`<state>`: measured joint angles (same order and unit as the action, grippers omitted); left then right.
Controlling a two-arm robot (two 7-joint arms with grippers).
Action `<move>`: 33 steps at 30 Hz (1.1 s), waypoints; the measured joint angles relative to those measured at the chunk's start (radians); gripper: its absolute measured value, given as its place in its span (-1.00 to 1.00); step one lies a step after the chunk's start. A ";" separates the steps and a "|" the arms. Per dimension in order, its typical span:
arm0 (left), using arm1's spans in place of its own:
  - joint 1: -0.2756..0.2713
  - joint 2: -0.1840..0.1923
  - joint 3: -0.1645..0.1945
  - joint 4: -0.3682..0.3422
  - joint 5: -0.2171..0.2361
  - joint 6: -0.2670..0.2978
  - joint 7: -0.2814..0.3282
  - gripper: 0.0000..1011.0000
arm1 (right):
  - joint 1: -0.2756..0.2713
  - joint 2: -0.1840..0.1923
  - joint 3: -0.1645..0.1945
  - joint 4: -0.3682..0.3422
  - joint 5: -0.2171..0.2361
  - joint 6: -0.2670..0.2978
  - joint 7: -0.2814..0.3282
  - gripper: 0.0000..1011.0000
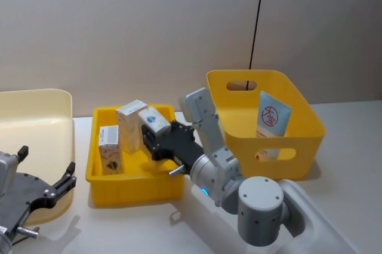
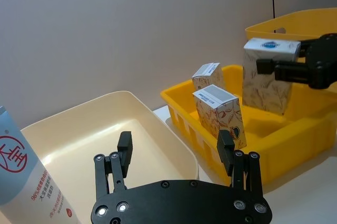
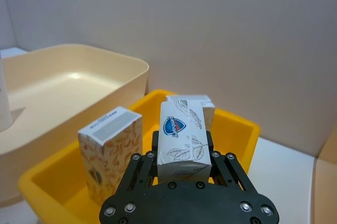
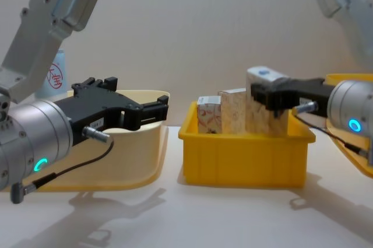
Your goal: Bimanual collaborative sorting of washing and personal care products
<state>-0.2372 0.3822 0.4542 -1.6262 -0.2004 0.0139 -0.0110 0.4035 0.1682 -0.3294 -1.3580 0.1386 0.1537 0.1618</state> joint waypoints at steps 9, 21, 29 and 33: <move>0.000 0.000 0.000 0.000 0.000 0.000 0.000 0.98 | -0.019 0.000 0.038 -0.045 0.000 -0.099 -0.013 -0.20; 0.000 0.000 0.000 0.000 0.000 0.000 0.000 0.98 | -0.071 0.008 0.101 -0.153 0.000 -0.157 -0.057 -0.21; 0.000 0.000 0.000 0.000 0.000 0.000 0.000 0.98 | -0.123 0.014 0.140 -0.237 -0.008 -0.154 -0.090 -0.20; 0.000 0.000 0.000 0.000 0.000 0.000 0.000 0.98 | -0.154 0.015 0.159 -0.278 -0.017 -0.142 -0.111 -0.20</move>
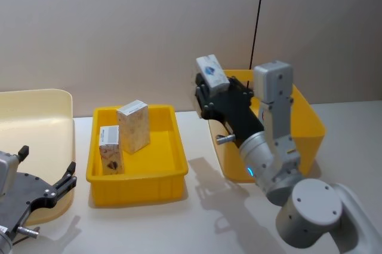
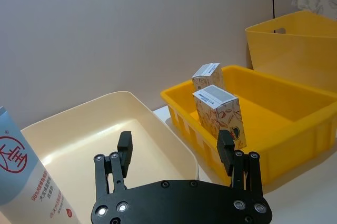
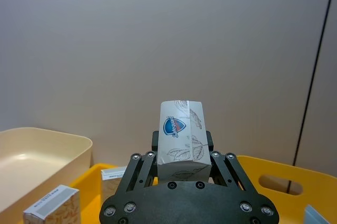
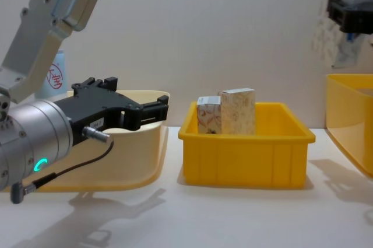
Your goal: Bimanual collaborative sorting of washing and personal care products
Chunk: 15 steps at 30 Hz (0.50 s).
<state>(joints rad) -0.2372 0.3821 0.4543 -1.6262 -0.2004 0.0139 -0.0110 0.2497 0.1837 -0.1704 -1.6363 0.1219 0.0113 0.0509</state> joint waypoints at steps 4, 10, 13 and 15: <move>0.000 0.000 0.000 0.000 0.000 0.000 0.000 0.98 | -0.024 0.001 0.014 -0.031 -0.010 0.012 -0.019 -0.21; 0.000 0.000 0.000 0.000 0.000 0.000 0.000 0.98 | -0.056 0.002 0.033 -0.067 -0.027 0.027 -0.045 -0.21; 0.000 0.000 0.000 0.000 0.000 0.000 0.000 0.98 | -0.073 0.002 0.044 -0.085 -0.040 0.035 -0.062 -0.20; 0.000 0.000 0.000 0.000 0.000 0.000 0.000 0.98 | -0.077 0.002 0.047 -0.089 -0.044 0.037 -0.067 -0.21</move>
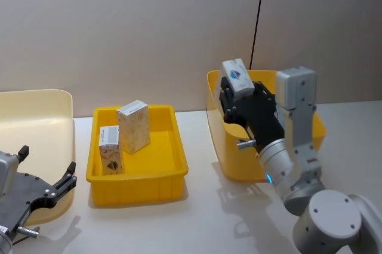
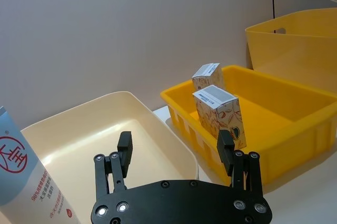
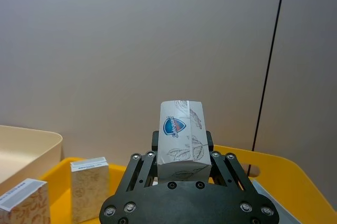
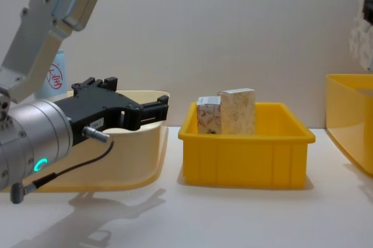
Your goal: Bimanual collaborative sorting of washing and personal care products
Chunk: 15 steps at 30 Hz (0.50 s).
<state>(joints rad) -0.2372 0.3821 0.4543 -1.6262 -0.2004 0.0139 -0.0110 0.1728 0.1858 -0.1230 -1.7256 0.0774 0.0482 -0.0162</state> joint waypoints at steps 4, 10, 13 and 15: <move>0.000 0.000 0.000 0.000 0.000 0.000 0.000 0.98 | -0.010 0.000 0.008 -0.010 -0.011 0.001 -0.012 -0.20; 0.000 0.000 0.000 0.000 0.000 0.000 0.000 0.98 | -0.017 -0.002 0.019 -0.016 -0.028 0.000 -0.026 -0.20; 0.000 0.000 0.000 0.000 0.000 0.000 0.000 0.98 | -0.020 -0.004 0.026 -0.018 -0.040 0.003 -0.036 -0.20; 0.000 0.000 0.000 0.000 0.000 0.000 0.000 0.98 | -0.022 -0.005 0.028 -0.018 -0.045 0.006 -0.041 -0.20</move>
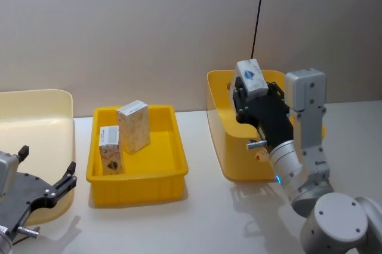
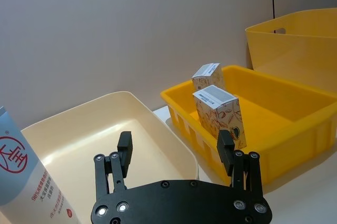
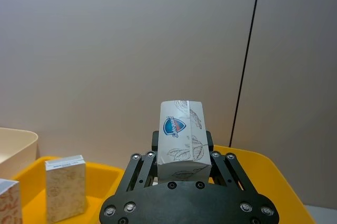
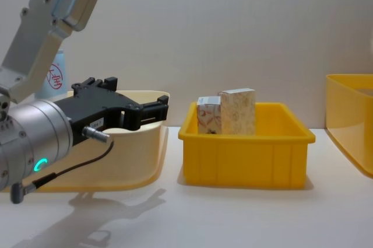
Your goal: Bimanual collaborative sorting of washing and personal care products
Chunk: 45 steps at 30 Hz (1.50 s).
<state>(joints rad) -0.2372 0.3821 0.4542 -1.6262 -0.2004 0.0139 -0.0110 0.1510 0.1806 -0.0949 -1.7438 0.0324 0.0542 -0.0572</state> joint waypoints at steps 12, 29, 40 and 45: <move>0.000 0.000 0.000 0.000 0.000 0.000 0.000 0.98 | -0.005 -0.011 0.019 0.016 -0.021 0.038 -0.020 -0.21; 0.000 0.000 0.000 0.000 0.000 0.000 0.000 0.98 | 0.047 -0.040 0.024 0.104 -0.029 0.073 -0.018 -0.21; 0.000 0.000 0.000 0.000 0.000 0.000 0.000 0.98 | 0.075 -0.058 0.026 0.147 -0.041 0.091 -0.024 -0.15; 0.000 0.000 0.000 0.000 0.000 0.000 0.000 0.98 | 0.080 -0.062 0.027 0.156 -0.044 0.095 -0.026 0.13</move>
<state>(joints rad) -0.2372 0.3822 0.4542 -1.6261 -0.2004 0.0139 -0.0110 0.2314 0.1184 -0.0681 -1.5881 -0.0118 0.1487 -0.0834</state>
